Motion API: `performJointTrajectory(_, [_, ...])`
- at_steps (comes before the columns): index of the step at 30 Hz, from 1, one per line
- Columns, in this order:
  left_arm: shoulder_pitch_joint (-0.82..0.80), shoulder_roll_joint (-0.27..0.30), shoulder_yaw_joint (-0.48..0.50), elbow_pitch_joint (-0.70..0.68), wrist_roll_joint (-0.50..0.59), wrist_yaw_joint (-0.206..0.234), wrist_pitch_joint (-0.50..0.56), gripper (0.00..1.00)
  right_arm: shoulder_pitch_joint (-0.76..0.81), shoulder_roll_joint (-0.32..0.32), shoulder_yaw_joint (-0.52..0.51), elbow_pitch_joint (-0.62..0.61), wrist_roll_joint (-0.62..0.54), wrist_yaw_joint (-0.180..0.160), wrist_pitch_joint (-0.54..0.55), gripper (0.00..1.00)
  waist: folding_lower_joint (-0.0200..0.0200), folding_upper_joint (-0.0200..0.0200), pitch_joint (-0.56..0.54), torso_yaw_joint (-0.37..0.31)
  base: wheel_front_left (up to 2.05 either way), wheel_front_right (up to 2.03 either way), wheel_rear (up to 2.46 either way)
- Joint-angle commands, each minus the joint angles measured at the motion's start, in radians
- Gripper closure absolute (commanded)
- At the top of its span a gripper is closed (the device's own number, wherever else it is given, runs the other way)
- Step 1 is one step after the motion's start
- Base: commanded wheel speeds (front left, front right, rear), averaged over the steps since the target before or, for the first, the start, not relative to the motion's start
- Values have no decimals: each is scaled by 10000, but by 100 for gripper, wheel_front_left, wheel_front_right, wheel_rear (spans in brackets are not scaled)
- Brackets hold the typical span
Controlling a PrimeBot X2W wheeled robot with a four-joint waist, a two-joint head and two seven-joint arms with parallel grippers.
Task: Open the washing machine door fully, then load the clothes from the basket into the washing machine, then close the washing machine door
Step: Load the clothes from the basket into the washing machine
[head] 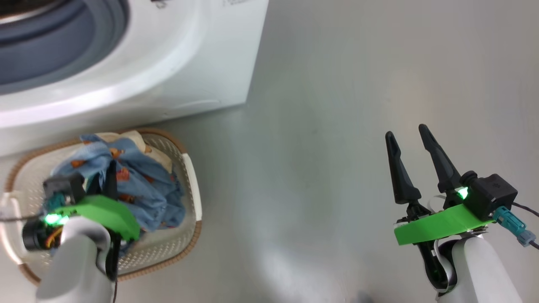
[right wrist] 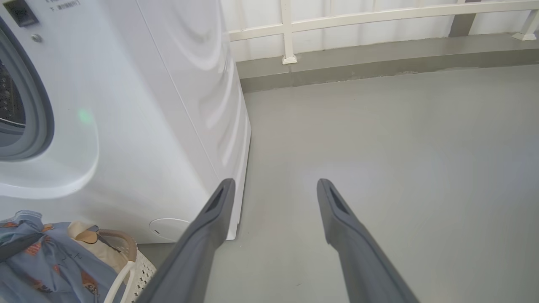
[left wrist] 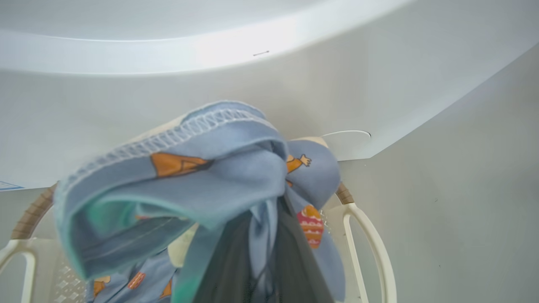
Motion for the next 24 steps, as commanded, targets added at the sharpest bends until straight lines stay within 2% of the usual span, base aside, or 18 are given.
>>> performJointTrajectory(1, [453, 272, 291, -260, 44, 101, -117, 100, 288, 5, 182, -184, -139, 16, -48, 0, 0, 0, -796, 369, 0, 0, 0])
performJointTrajectory(14, [3112, -34, 939, -4056, 406, 598, -119, 100, 820, 5, 167, 97, -343, 16, -48, 0, 0, 0, -2556, 644, 0, 0, 0])
performJointTrajectory(24, [4771, -233, 1284, -6477, 792, 732, -119, 100, 1255, 5, 131, 229, -410, 16, -48, 0, 0, 0, -3627, 689, 0, 0, 0])
